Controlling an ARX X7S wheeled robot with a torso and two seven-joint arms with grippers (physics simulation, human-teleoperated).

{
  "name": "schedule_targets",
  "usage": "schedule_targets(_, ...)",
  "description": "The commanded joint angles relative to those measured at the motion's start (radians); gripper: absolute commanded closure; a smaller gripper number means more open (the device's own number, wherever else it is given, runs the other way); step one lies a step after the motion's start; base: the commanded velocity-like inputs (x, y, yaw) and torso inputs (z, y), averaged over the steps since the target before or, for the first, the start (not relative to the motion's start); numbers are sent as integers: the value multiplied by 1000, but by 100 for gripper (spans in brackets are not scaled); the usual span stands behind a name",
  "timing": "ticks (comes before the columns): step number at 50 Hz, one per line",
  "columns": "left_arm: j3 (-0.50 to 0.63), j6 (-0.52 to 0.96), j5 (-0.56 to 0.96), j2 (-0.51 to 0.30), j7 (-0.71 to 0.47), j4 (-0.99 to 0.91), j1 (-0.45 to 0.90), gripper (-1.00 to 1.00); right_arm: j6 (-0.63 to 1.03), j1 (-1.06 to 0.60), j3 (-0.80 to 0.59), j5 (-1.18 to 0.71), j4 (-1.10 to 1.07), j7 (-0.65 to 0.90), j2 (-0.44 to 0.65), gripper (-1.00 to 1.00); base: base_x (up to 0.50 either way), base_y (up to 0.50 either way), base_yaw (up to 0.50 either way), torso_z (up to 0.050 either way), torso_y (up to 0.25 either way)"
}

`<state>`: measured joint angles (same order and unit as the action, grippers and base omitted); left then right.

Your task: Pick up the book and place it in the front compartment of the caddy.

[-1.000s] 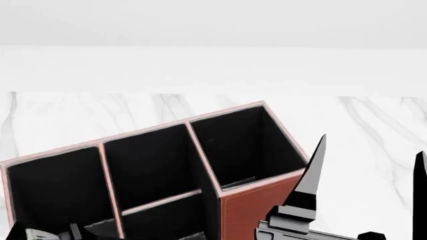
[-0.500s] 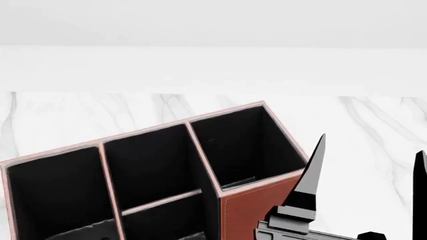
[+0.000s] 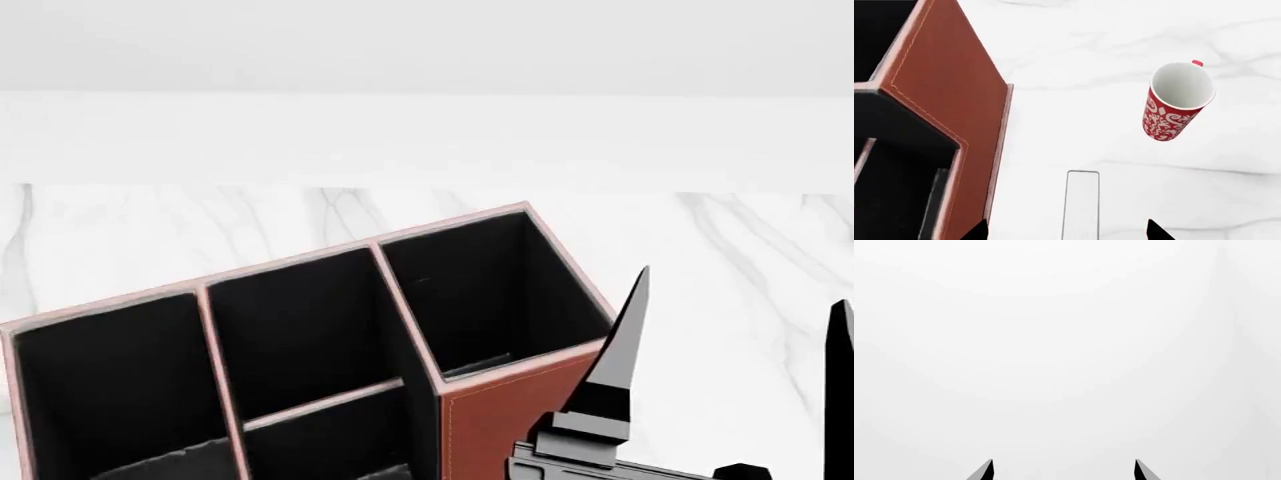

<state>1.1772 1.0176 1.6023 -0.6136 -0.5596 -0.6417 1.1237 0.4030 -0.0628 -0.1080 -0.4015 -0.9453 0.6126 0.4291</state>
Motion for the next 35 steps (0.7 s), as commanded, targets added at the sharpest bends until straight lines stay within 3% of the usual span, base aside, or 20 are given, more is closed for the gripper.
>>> schedule_targets(1, -10, 11, 15, 69, 47, 38, -10, -100, -3, -4, 14, 13, -3, -26, -13, -100, 0, 0, 0, 0, 0)
schedule_targets(35, 134, 8, -217, 117, 113, 146, -145, -100, -16, -2, 20, -8, -8, -9, 9, -100, 0, 0, 0, 0, 0)
